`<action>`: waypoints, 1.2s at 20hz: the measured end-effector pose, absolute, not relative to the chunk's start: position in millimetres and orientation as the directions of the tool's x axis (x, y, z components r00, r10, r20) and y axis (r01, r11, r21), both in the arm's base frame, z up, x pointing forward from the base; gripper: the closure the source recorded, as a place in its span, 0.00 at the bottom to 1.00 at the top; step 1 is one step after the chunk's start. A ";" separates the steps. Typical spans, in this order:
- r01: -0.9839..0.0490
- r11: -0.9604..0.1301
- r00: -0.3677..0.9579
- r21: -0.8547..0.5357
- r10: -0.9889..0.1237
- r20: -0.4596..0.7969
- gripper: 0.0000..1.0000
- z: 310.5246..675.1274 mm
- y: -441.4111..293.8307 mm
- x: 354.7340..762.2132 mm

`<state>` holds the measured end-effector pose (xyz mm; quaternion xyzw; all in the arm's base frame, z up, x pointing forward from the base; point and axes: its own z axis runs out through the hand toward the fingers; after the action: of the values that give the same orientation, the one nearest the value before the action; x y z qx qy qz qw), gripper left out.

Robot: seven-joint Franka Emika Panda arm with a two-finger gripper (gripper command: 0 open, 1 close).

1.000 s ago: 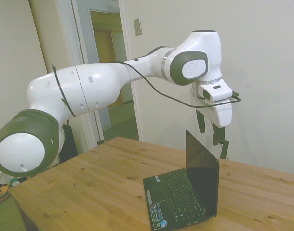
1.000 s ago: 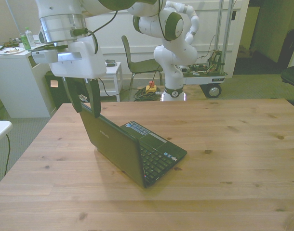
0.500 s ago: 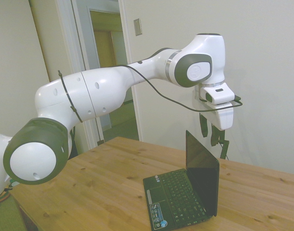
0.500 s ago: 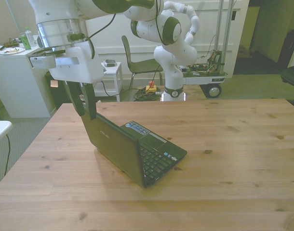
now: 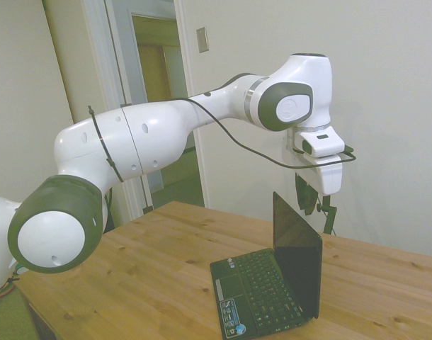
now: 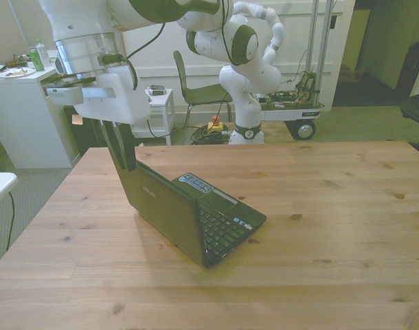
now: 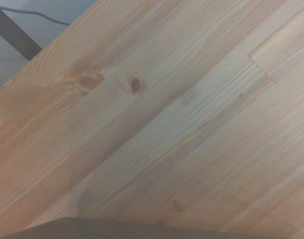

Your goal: Close the laptop

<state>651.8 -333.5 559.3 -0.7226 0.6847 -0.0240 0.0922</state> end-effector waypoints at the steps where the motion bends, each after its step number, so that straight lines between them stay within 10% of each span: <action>1: -0.986 -0.050 0.066 -0.162 -0.993 -0.095 1.00 558.0 -330.2 653.2; 13: -0.968 -0.251 0.252 -0.020 -0.966 -0.062 1.00 516.4 -201.4 682.5; 24: -0.934 -0.339 0.337 0.115 -0.941 -0.036 1.00 404.3 -138.7 648.5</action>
<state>648.5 -138.7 404.3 -0.8168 0.5737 0.0481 -0.0368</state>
